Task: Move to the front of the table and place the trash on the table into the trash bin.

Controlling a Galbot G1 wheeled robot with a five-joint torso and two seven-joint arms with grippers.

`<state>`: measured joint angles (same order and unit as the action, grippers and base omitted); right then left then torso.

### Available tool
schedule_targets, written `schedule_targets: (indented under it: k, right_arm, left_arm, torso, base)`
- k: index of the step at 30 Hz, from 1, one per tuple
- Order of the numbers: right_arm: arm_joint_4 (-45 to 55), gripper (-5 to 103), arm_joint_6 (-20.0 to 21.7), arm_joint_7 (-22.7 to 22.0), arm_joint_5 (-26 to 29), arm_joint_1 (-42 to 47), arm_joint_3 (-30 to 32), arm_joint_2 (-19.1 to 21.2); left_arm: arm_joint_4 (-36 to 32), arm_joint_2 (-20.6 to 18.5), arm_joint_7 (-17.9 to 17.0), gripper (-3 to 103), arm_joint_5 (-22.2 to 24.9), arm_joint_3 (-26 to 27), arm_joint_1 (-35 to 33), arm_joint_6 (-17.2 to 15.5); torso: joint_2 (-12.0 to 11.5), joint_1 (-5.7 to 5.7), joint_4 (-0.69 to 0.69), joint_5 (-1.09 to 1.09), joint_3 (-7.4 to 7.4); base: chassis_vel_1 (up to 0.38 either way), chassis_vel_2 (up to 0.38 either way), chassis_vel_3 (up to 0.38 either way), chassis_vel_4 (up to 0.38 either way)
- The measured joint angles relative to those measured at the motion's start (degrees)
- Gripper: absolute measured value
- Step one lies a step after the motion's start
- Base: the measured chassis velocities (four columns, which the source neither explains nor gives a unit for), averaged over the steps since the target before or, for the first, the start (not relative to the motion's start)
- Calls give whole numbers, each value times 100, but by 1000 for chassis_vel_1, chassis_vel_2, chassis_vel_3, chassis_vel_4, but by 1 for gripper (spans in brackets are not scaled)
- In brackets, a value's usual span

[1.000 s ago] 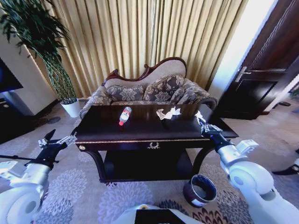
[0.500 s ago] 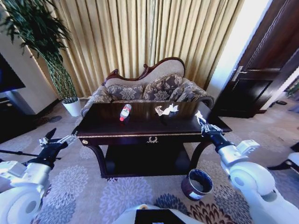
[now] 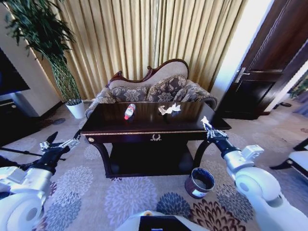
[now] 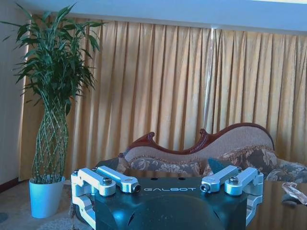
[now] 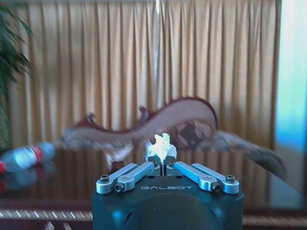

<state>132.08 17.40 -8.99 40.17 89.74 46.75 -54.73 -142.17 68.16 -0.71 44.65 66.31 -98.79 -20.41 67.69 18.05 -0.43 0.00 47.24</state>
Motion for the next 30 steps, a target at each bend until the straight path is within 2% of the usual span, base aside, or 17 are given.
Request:
schedule_targets:
  k: [4, 10, 13, 15, 18, 19, 21, 23, 24, 27, 30]
  right_arm:
    - [-767, 1, 44, -18, -348, -47, -148, -9]
    - [-1792, 1, 46, -46, -392, -160, -399, -16]
    - [-3080, 1, -63, -32, -684, -592, -715, -56]
    - [-3327, 1, -101, -31, -761, -682, -783, -64]
    - [-4555, 1, -305, 29, -1177, -1095, -1091, -114]
    - [-4555, 1, -305, 29, -1177, -1095, -1091, -114]
    - [-5390, 1, -406, 99, -1427, -1406, -1269, -194]
    - [-6007, 1, -450, 171, -1604, -1711, -1372, -296]
    - [-6007, 1, -450, 171, -1604, -1711, -1372, -296]
    - [-6973, 1, -564, 230, -1973, -2214, -1500, -557]
    - [-7269, 1, -581, 236, -2119, -2389, -1527, -713]
  left_arm:
    - [-50, 4, 1, 100, 0, 1, 8, 0]
    - [-104, -2, -3, 100, 2, 22, 13, 1]
    - [-107, 7, -30, 100, 18, 12, 16, 1]
    - [-107, 7, -37, 100, 24, 7, 17, 1]
    - [-111, 2, -43, 100, 57, 5, 9, 0]
    - [-111, 2, -43, 100, 57, 5, 9, 0]
    - [-110, 10, -45, 100, 62, 6, -9, -1]
    - [-110, 52, -47, 100, 68, 7, -6, -1]
    - [-110, 52, -47, 100, 68, 7, -6, -1]
    - [-110, 80, -60, 100, 88, 21, -18, -1]
    - [-110, 54, -60, 100, 110, 41, -22, -1]
  torso:
    - [-2, 2, 0, 1, 2]
    - [-3, 5, -1, 0, 3]
    - [-2, 3, 1, 0, 2]
    - [-2, 2, -1, 0, 1]
    - [-3, 3, 1, 2, 2]
    - [-3, 3, 1, 2, 2]
    - [-3, 4, -3, 2, 2]
    - [-3, 3, -1, 1, 2]
    - [-3, 3, -1, 1, 2]
    - [-2, 3, 1, 2, 2]
    - [-3, 4, 1, 0, 2]
  base:
    - [0, 0, 0, 0]
    - [0, 0, 0, 0]
    - [0, 0, 0, 0]
    - [0, 0, 0, 0]
    - [0, 0, 0, 0]
    - [0, 0, 0, 0]
    - [0, 0, 0, 0]
    - [0, 0, 0, 0]
    - [0, 0, 0, 0]
    - [0, 0, 0, 0]
    - [0, 0, 0, 0]
